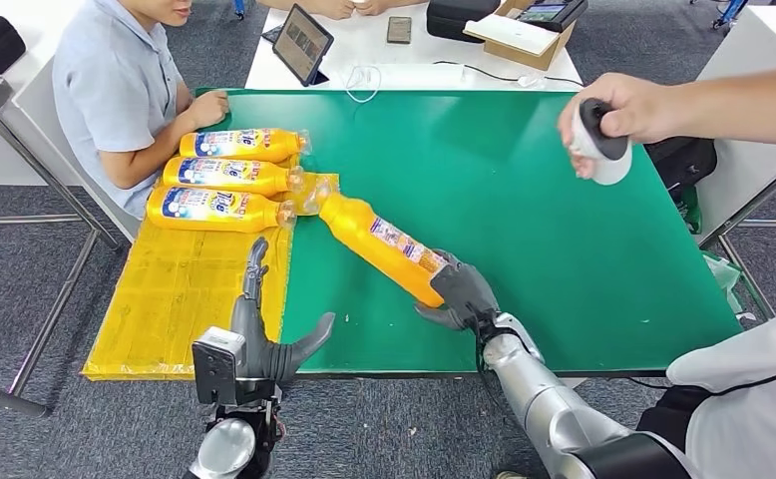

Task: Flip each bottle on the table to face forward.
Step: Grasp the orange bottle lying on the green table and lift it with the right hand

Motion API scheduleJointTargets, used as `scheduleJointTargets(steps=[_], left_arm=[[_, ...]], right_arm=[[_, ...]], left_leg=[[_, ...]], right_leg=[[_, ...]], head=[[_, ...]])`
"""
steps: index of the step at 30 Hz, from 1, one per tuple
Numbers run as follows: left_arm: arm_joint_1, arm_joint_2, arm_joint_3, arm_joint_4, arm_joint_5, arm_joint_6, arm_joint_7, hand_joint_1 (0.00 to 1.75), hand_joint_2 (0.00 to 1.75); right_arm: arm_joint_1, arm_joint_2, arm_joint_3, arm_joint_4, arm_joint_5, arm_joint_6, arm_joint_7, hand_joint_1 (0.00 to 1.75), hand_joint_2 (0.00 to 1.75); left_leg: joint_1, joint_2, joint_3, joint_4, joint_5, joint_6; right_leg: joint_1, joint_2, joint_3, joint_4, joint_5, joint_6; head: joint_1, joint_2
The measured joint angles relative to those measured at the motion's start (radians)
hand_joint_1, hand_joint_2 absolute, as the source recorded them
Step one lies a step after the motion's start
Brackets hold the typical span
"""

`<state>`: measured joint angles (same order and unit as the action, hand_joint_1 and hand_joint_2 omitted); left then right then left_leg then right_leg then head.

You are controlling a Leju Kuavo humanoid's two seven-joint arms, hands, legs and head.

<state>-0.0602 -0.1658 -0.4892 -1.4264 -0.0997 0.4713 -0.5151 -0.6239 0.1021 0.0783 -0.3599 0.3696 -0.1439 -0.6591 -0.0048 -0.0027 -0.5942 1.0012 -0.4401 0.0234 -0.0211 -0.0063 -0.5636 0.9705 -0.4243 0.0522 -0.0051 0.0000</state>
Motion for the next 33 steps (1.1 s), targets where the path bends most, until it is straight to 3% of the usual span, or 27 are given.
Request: scheduleJointTargets(steps=[9, 15, 19, 22, 27, 33], left_arm=[[0.007, -0.002, 0.019, -0.005, 0.094, -0.009, -0.022, 0.00, 1.75], [0.026, -0.003, 0.047, -0.001, 0.316, -0.206, 0.052, 0.00, 1.75], [0.039, 0.000, 0.060, 0.010, 0.462, -0.382, 0.101, 0.00, 1.75], [0.042, 0.000, 0.069, 0.018, 0.516, -0.452, 0.110, 0.00, 1.75], [0.040, -0.004, 0.073, 0.021, 0.560, -0.527, 0.097, 0.00, 1.75], [0.050, -0.011, 0.074, -0.027, 0.537, -0.533, 0.018, 0.00, 1.75]], right_arm=[[0.051, 0.022, -0.055, -0.128, -0.145, 0.074, -0.039, 1.75, 1.75], [0.157, 0.044, -0.024, -0.327, -0.220, 0.141, -0.040, 1.75, 1.75], [0.245, 0.055, 0.061, -0.463, -0.231, 0.169, -0.040, 1.75, 1.75], [0.304, 0.060, 0.148, -0.546, -0.240, 0.181, -0.040, 1.75, 1.75], [0.357, 0.061, 0.304, -0.618, -0.243, 0.188, -0.040, 1.75, 1.75], [0.365, 0.065, 0.422, -0.625, -0.254, 0.199, -0.040, 1.75, 1.75]], left_leg=[[0.000, 0.000, 0.000, 0.000, 0.000, 0.000], [0.000, 0.000, -0.001, 0.000, 0.000, 0.000], [0.000, 0.000, -0.002, 0.000, 0.000, 0.000], [0.000, 0.000, -0.004, 0.000, 0.000, 0.000], [0.000, 0.001, -0.004, 0.000, 0.000, 0.000], [0.000, 0.001, -0.004, 0.000, 0.000, 0.000]], right_leg=[[0.000, 0.000, 0.000, 0.000, 0.000, 0.000], [0.000, 0.000, -0.001, 0.000, 0.000, 0.000], [0.000, 0.000, -0.003, 0.000, -0.001, 0.000], [0.000, 0.000, -0.004, 0.000, -0.001, 0.000], [0.000, 0.000, -0.005, 0.000, 0.000, 0.000], [0.000, 0.000, -0.005, 0.000, 0.000, 0.000]], head=[[0.000, 0.000], [0.000, 0.000], [0.000, 0.000], [0.000, 0.000], [0.000, 0.000], [0.000, 0.000]])
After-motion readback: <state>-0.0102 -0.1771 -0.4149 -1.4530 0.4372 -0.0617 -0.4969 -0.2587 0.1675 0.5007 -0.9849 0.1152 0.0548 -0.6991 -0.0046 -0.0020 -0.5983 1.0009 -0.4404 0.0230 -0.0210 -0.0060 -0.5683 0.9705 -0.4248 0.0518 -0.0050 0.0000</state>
